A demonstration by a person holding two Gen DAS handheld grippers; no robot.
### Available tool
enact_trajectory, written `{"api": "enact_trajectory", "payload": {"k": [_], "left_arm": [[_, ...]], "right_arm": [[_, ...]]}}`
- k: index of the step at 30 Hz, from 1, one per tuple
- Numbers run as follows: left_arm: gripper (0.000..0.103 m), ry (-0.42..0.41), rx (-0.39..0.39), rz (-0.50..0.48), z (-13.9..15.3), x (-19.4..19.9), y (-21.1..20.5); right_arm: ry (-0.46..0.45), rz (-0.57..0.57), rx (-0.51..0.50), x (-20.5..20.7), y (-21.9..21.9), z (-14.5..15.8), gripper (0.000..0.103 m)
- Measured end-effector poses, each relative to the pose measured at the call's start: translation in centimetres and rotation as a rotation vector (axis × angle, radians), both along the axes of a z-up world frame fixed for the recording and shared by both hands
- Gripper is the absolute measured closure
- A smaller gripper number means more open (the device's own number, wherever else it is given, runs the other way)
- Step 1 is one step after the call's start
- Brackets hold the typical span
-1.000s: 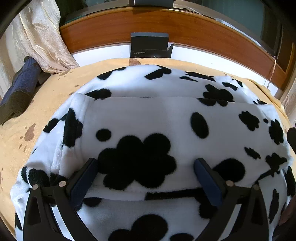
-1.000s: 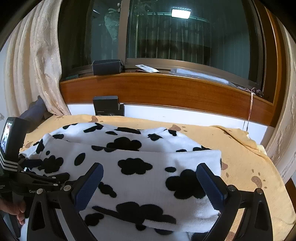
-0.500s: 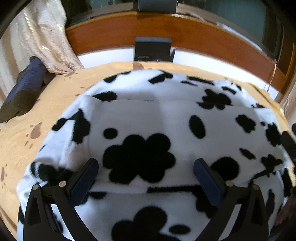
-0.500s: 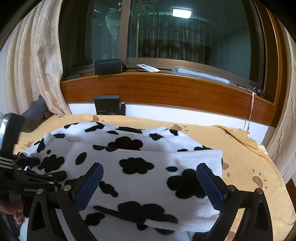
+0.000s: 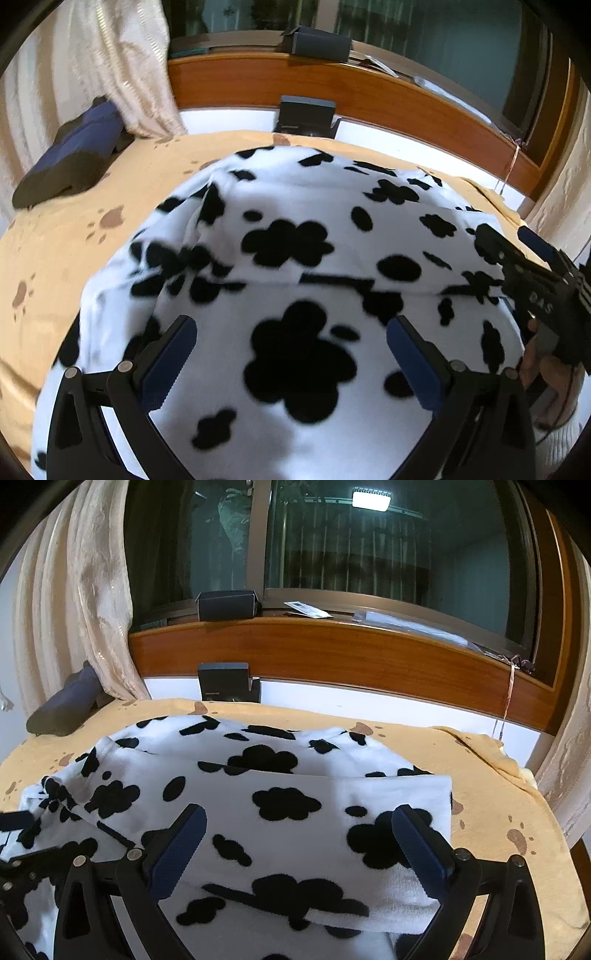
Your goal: Fold clothes
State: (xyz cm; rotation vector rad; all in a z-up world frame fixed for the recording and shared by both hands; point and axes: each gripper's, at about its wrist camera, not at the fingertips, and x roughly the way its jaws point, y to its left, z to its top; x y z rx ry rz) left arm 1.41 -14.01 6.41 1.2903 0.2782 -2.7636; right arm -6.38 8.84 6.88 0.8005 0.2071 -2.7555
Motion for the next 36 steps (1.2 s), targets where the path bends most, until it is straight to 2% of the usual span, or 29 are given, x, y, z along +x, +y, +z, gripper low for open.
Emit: {"api": "enact_trajectory", "payload": {"k": [7,10,16,18,21,25,28,36], "left_arm": [[0.000,-0.005,0.060,0.056,-0.3,3.4,-2.5],[0.000,0.009,0.085,0.104,-0.1,5.5,-4.7],[0.000,0.052,0.164,0.243,0.8,11.3,-11.8],[0.000,0.068,0.193,0.314,1.0,13.7,-14.9],[0.000,0.067,0.195,0.404,0.8,16.7,-18.5],[0.000,0.048,0.207,0.456,-0.4,19.8,-21.4],[0.000,0.045,0.258,0.388,-1.5,20.5,-22.2],[0.000,0.040,0.235,0.155,-3.0,19.6,-20.9]], "right_arm": [[0.012,0.001,0.024,0.7,-0.7,0.4,0.001],[-0.016,0.016,0.030,0.4,-0.9,-0.2,0.001],[-0.123,0.044,-0.027,-1.0,-0.4,-1.6,0.001],[-0.128,0.072,-0.037,-0.9,-0.6,-1.7,0.001],[-0.129,0.127,-0.034,-0.6,-1.3,-2.0,0.001],[-0.137,0.173,0.002,-0.2,-2.3,-2.5,0.001],[-0.145,0.175,0.015,-0.3,-2.5,-2.8,0.001],[-0.242,0.121,-0.049,-2.1,-0.9,-3.8,0.001]]}}
